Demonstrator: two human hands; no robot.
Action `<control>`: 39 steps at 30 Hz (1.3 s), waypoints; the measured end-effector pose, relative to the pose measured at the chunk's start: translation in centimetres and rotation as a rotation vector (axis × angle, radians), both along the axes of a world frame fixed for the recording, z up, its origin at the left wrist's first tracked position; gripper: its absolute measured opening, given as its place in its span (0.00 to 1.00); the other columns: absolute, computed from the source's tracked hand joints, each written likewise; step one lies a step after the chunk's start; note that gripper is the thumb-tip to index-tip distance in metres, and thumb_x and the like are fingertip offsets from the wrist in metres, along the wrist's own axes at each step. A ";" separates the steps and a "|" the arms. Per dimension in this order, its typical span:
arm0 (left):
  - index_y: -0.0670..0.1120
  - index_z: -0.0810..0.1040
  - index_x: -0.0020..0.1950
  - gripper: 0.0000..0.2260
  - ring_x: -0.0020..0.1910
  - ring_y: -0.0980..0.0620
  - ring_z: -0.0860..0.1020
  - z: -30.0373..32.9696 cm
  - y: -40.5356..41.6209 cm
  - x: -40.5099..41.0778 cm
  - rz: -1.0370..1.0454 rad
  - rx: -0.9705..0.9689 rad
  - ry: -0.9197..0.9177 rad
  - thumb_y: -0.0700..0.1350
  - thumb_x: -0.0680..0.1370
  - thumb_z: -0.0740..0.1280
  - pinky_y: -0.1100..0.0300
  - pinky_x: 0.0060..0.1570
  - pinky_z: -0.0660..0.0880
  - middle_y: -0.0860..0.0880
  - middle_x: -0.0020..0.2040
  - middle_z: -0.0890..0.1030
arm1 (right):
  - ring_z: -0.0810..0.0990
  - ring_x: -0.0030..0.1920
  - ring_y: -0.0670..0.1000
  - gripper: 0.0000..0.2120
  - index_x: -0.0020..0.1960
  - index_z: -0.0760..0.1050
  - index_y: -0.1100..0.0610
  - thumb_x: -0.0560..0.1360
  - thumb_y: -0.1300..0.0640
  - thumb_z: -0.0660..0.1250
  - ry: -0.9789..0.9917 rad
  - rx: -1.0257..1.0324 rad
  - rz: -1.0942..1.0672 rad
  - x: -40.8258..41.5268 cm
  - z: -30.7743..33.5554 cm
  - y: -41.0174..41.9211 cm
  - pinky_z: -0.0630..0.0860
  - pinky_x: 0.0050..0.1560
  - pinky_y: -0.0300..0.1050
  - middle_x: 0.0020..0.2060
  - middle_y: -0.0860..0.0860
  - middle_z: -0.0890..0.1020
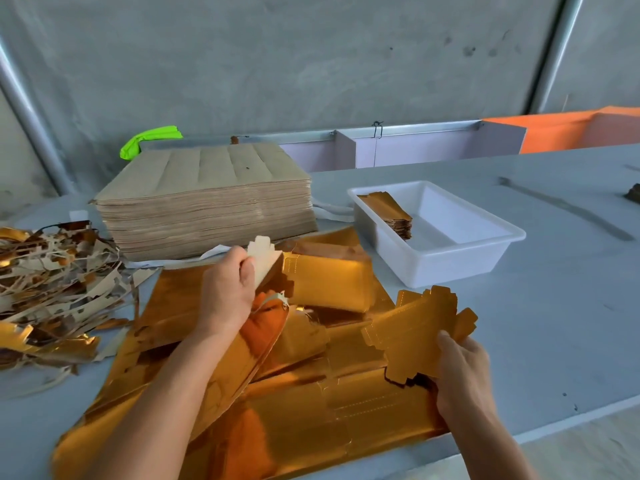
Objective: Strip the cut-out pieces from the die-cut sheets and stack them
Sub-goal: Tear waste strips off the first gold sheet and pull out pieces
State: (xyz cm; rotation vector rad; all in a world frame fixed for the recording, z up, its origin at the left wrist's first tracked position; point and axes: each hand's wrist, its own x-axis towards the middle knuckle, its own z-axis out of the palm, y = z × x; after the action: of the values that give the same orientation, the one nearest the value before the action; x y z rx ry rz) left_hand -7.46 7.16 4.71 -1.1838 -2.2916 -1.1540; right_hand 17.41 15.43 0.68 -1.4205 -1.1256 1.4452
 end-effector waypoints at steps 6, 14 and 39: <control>0.41 0.72 0.44 0.06 0.32 0.54 0.69 1.8 -1.4 1.2 -0.051 0.035 0.043 0.40 0.80 0.60 0.66 0.30 0.63 0.51 0.33 0.70 | 0.75 0.58 0.59 0.22 0.73 0.58 0.53 0.81 0.61 0.56 -0.212 0.238 -0.010 -1.5 0.9 -0.5 0.74 0.56 0.59 0.66 0.56 0.71; 0.42 0.74 0.41 0.11 0.36 0.49 0.73 3.4 -1.0 0.4 0.005 0.143 -0.420 0.44 0.81 0.59 0.55 0.35 0.71 0.44 0.36 0.75 | 0.75 0.52 0.57 0.21 0.66 0.73 0.53 0.80 0.68 0.52 -0.469 0.406 0.068 -0.8 2.3 -1.9 0.73 0.57 0.56 0.61 0.60 0.76; 0.58 0.60 0.36 0.14 0.29 0.60 0.69 1.9 -4.5 6.8 -0.394 -0.440 0.221 0.50 0.81 0.57 0.68 0.27 0.66 0.57 0.34 0.69 | 0.81 0.42 0.54 0.06 0.46 0.73 0.51 0.75 0.52 0.69 0.194 0.062 0.115 -5.7 2.8 -0.1 0.78 0.41 0.49 0.43 0.52 0.81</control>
State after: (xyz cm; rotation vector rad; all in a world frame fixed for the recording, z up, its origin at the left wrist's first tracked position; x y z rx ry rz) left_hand -0.64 2.66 6.62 -1.8859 -2.2625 -0.5893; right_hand 11.66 15.36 3.52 -1.1615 -1.1332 1.5784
